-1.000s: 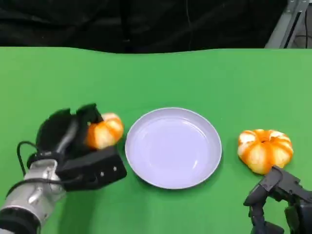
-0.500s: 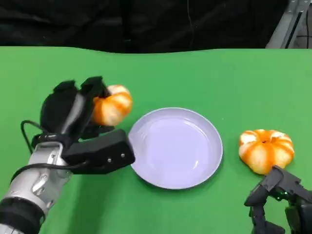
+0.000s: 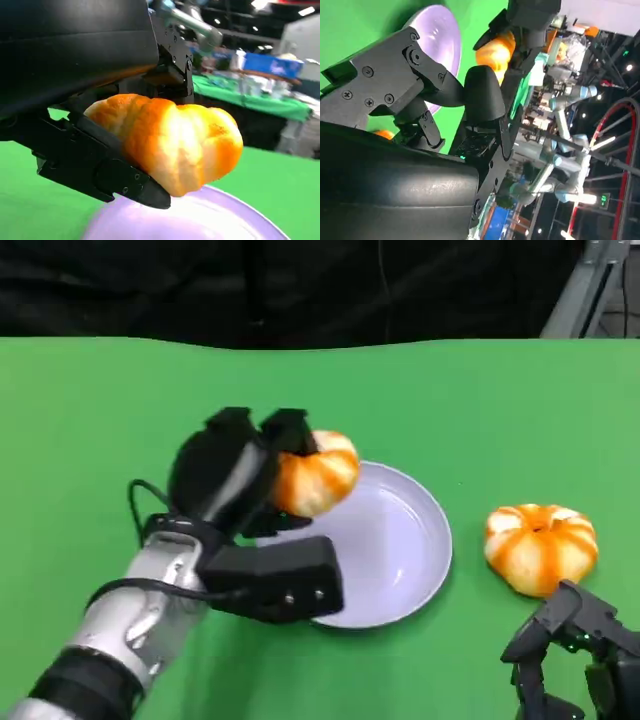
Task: Grasp the bread from the table and place it into the plate.
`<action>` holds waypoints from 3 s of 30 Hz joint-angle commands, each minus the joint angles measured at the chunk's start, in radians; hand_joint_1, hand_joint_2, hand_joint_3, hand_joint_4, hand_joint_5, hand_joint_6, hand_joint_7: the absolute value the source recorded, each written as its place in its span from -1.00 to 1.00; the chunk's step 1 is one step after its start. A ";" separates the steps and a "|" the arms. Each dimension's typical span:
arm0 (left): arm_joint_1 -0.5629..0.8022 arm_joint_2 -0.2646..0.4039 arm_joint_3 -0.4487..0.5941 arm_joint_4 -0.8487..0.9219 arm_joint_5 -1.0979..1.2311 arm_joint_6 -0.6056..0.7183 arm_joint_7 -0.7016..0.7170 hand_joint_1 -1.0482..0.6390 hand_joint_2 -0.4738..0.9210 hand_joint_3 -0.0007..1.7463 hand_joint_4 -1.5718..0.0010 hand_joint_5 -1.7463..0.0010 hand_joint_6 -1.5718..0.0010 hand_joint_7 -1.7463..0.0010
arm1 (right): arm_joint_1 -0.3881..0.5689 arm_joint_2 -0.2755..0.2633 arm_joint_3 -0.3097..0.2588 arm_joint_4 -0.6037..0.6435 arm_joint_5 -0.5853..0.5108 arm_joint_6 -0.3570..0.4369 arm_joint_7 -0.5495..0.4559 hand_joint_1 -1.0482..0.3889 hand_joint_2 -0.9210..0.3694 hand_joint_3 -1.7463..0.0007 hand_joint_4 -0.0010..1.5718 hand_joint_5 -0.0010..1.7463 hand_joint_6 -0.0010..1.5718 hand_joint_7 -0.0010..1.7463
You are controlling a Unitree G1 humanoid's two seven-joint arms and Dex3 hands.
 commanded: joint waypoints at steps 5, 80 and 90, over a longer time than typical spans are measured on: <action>-0.035 -0.019 -0.037 0.025 0.025 -0.024 -0.030 0.07 0.97 -0.78 0.21 -0.97 -0.02 -0.36 | 0.016 0.004 0.003 -0.030 -0.014 0.017 -0.014 0.28 -0.35 -0.41 0.06 1.00 -0.04 0.72; 0.084 0.025 0.089 -0.118 -0.337 -0.175 -0.494 0.29 0.85 -0.33 0.11 0.95 0.11 0.96 | 0.025 -0.009 0.015 -0.046 -0.016 0.040 -0.037 0.29 -0.38 -0.37 0.06 1.00 -0.04 0.75; 0.202 0.012 0.194 -0.220 -0.552 -0.190 -0.618 0.43 0.56 0.13 -0.17 0.95 -0.18 0.96 | 0.016 -0.015 0.010 -0.027 -0.009 0.019 -0.034 0.29 -0.37 -0.39 0.06 1.00 -0.03 0.72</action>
